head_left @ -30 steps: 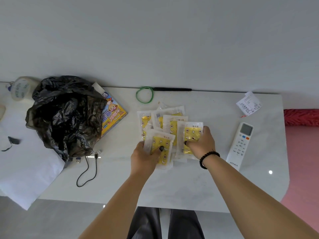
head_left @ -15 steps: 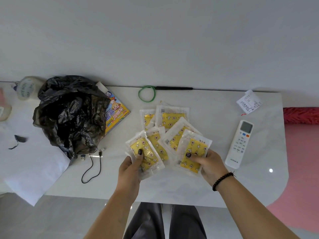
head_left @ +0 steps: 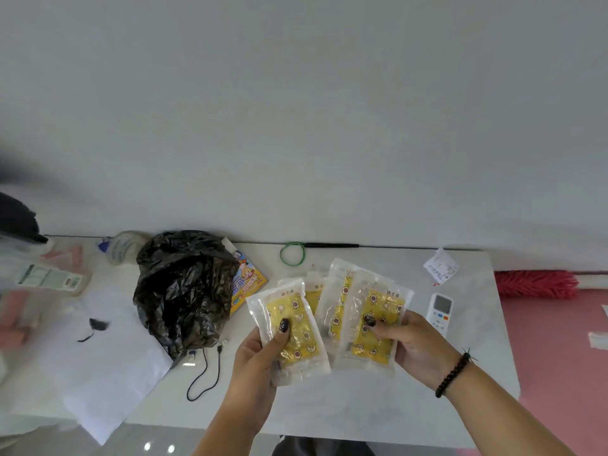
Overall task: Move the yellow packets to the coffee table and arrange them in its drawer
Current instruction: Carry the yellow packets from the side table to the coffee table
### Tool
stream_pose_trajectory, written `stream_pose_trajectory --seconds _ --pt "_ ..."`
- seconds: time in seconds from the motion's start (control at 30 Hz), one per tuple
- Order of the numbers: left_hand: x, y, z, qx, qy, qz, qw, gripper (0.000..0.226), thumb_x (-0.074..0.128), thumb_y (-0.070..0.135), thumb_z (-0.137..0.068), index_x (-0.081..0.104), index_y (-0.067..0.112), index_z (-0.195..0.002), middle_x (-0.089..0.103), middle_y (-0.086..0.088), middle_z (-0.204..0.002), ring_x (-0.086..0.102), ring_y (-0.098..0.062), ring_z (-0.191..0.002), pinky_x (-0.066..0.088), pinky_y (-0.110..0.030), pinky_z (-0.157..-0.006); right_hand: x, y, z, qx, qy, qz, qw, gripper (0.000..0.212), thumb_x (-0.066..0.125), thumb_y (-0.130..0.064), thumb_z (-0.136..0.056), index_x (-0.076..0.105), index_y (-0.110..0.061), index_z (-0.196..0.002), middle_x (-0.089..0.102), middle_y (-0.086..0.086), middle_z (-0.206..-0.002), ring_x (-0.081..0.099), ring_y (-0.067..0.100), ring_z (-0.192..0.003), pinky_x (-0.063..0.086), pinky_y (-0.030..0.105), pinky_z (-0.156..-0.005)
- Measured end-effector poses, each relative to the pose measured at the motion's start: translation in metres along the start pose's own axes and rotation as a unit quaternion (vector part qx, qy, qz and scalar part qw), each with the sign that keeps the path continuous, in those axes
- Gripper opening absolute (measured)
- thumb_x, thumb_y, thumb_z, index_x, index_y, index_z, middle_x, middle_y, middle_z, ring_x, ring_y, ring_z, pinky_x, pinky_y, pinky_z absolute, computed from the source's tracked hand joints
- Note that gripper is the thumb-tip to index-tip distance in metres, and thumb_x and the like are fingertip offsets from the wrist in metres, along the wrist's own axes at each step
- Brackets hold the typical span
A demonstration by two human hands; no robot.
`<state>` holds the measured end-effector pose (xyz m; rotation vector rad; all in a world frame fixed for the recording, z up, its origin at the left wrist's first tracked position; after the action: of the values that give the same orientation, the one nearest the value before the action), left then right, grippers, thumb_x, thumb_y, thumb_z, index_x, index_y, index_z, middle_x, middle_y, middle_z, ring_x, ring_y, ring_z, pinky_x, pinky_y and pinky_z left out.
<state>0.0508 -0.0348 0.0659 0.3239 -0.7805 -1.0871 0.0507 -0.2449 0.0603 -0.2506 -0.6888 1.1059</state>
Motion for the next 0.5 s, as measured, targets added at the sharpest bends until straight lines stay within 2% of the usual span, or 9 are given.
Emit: stream_pose_trajectory --seconds 0.1,0.23,0.37,0.43,0.5 --pt "0.027 0.018 0.041 -0.015 -0.022 0.0 1.0 0.033 0.058 0.01 -0.084 0.067 -0.002 -0.113 0.071 -0.024 -0.107 0.072 -0.032 -0.091 0.059 -0.044 -0.081 0.026 -0.026 0.038 -0.005 -0.017 -0.012 1.0 0.037 0.063 0.002 -0.068 0.067 0.001 -0.105 0.071 0.021 -0.105 0.071 0.032 -0.09 0.059 0.042 -0.074" --pt "0.06 0.044 0.087 -0.021 -0.031 0.027 0.999 0.032 0.056 0.008 -0.082 0.066 -0.003 -0.11 0.073 -0.021 -0.097 0.073 -0.031 -0.08 0.061 -0.042 -0.069 0.057 -0.056 0.089 -0.029 -0.015 0.026 0.999 0.041 0.067 -0.002 -0.067 0.065 0.004 -0.107 0.071 0.022 -0.103 0.07 0.033 -0.088 0.059 0.046 -0.076" --pt "0.087 0.078 0.124 -0.002 -0.043 0.006 0.999 0.025 0.048 0.005 -0.095 0.064 0.001 -0.113 0.073 -0.02 -0.101 0.073 -0.031 -0.084 0.061 -0.043 -0.071 0.08 -0.08 0.134 -0.066 -0.01 0.051 0.996 0.02 0.06 0.008 -0.081 0.066 0.003 -0.099 0.072 0.021 -0.093 0.071 0.033 -0.079 0.06 0.046 -0.069" --pt "0.093 0.094 0.14 0.016 -0.045 -0.004 0.999 0.025 0.045 0.004 -0.097 0.063 0.003 -0.115 0.072 -0.02 -0.105 0.073 -0.03 -0.086 0.061 -0.04 -0.068 0.087 -0.087 0.151 -0.076 -0.006 0.037 0.996 0.022 0.059 0.01 -0.08 0.065 0.003 -0.1 0.072 0.021 -0.094 0.071 0.034 -0.079 0.06 0.046 -0.068" --pt "0.096 0.106 0.156 0.033 -0.033 -0.001 0.999 0.025 0.046 0.004 -0.097 0.063 0.004 -0.115 0.072 -0.02 -0.106 0.073 -0.03 -0.089 0.061 -0.041 -0.07 0.094 -0.093 0.167 -0.084 -0.009 0.027 0.996 0.03 0.062 0.008 -0.073 0.065 0.003 -0.102 0.071 0.023 -0.099 0.07 0.036 -0.084 0.059 0.049 -0.074"
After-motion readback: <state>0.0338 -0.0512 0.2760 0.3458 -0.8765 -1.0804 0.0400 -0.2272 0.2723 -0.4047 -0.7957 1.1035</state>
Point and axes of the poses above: each hand's wrist, its own z-axis away from the middle knuckle, its own x-axis out of the palm, y = z × x, the point moved 8 cm from there along -z, towards the middle knuckle
